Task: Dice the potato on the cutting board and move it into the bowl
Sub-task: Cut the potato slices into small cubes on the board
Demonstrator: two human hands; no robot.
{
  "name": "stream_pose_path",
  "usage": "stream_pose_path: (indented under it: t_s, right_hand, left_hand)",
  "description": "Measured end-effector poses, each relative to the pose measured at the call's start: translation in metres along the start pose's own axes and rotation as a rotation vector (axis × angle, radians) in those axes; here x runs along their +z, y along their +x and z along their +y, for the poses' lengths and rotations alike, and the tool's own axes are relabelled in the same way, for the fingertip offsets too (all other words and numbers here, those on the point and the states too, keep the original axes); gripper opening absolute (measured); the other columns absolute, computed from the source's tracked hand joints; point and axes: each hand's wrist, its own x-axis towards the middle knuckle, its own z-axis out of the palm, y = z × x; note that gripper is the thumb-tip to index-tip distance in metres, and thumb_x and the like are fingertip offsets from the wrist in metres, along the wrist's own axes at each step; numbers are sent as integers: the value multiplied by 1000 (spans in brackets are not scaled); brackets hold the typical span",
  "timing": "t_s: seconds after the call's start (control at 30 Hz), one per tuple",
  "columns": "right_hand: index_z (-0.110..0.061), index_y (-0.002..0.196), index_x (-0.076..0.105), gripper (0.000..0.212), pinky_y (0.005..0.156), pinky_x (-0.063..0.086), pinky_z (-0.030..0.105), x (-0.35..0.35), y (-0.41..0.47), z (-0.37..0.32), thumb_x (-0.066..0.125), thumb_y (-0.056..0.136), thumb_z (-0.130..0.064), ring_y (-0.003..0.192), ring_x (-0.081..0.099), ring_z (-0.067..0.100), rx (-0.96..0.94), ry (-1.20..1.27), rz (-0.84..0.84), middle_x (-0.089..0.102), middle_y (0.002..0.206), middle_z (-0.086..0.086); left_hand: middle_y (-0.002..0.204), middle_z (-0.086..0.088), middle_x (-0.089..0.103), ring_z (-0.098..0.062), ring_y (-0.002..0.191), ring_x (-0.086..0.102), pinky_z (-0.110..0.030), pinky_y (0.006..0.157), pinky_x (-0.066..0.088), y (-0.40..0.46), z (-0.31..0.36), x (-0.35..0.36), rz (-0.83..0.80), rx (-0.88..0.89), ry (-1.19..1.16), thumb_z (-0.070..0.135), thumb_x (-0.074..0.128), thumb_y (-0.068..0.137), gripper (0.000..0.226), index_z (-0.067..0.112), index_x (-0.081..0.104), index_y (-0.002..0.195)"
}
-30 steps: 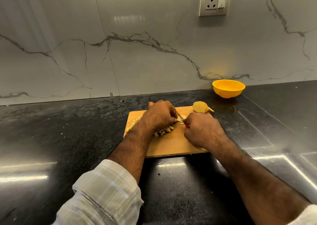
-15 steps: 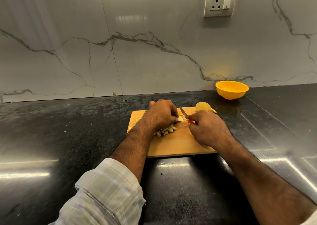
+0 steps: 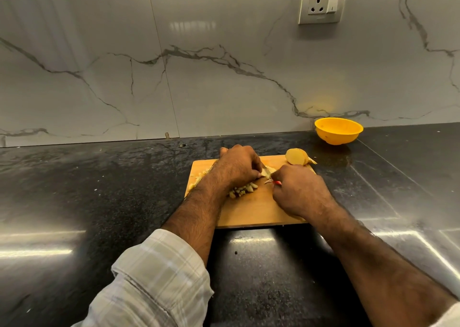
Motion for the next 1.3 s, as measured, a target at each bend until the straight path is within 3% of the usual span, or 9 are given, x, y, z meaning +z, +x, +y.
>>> stream_pose_path:
  t_s: [0.17, 0.37, 0.53, 0.7, 0.83, 1.03, 1.17, 1.3]
  right_hand:
    - [-30, 133, 69, 37, 77, 59, 35, -5, -2, 2, 59, 98, -35, 97, 63, 17, -7, 34, 66, 70, 122, -3]
    - [-26, 132, 67, 36, 86, 61, 39, -4, -4, -9, 65, 97, -35, 101, 63, 19, -3, -18, -65, 68, 115, 0]
    - [-22, 138, 59, 41, 94, 59, 40, -6, 1, -18, 64, 99, -35, 110, 61, 22, -63, -128, -103, 65, 126, 3]
    - [-26, 129, 69, 34, 85, 61, 38, 4, 4, -9, 61, 98, -36, 100, 64, 19, -45, -29, -9, 70, 118, -1]
    - [-28, 132, 70, 36, 84, 59, 37, 0, -4, -1, 58, 100, -37, 106, 65, 20, -68, 10, 92, 71, 124, -2]
    - [-25, 129, 69, 35, 85, 61, 38, 0, -5, -11, 63, 97, -38, 98, 63, 17, -34, -18, -17, 70, 115, -1]
    - [-24, 133, 62, 38, 91, 59, 40, -2, 0, -20, 67, 97, -34, 106, 62, 21, -50, -89, -59, 67, 122, 2]
    - [-26, 133, 67, 38, 87, 60, 37, 3, 2, -11, 64, 97, -36, 104, 63, 19, -55, 12, -11, 69, 123, -1]
  left_hand:
    - [113, 14, 74, -12, 121, 57, -55, 110, 31, 1, -2, 0, -10, -4, -3, 38, 78, 94, 11, 32, 80, 103]
    - [106, 15, 74, -11, 116, 58, -55, 110, 31, 1, -2, 1, 7, -7, -31, 35, 79, 93, 6, 31, 80, 96]
    - [103, 17, 74, -10, 117, 58, -56, 111, 30, 3, -5, 0, -4, -12, -65, 34, 81, 91, 4, 30, 81, 92]
    - [105, 18, 74, -10, 119, 57, -56, 110, 28, 1, -9, 0, 4, -7, -76, 34, 80, 90, 4, 31, 81, 90]
    - [101, 16, 73, -9, 112, 59, -55, 109, 28, 2, -13, -2, 43, 10, -92, 34, 78, 90, 4, 31, 81, 91]
    - [94, 17, 71, -9, 106, 59, -53, 106, 28, 1, -17, -2, 94, 19, -82, 32, 76, 90, 4, 30, 79, 88]
    - [89, 18, 69, -8, 101, 59, -54, 110, 27, -1, -20, -4, 172, 24, -72, 32, 73, 90, 5, 29, 77, 88]
    - [83, 18, 69, -6, 91, 60, -51, 106, 31, -4, -24, -4, 289, 45, -116, 29, 70, 90, 8, 28, 76, 85]
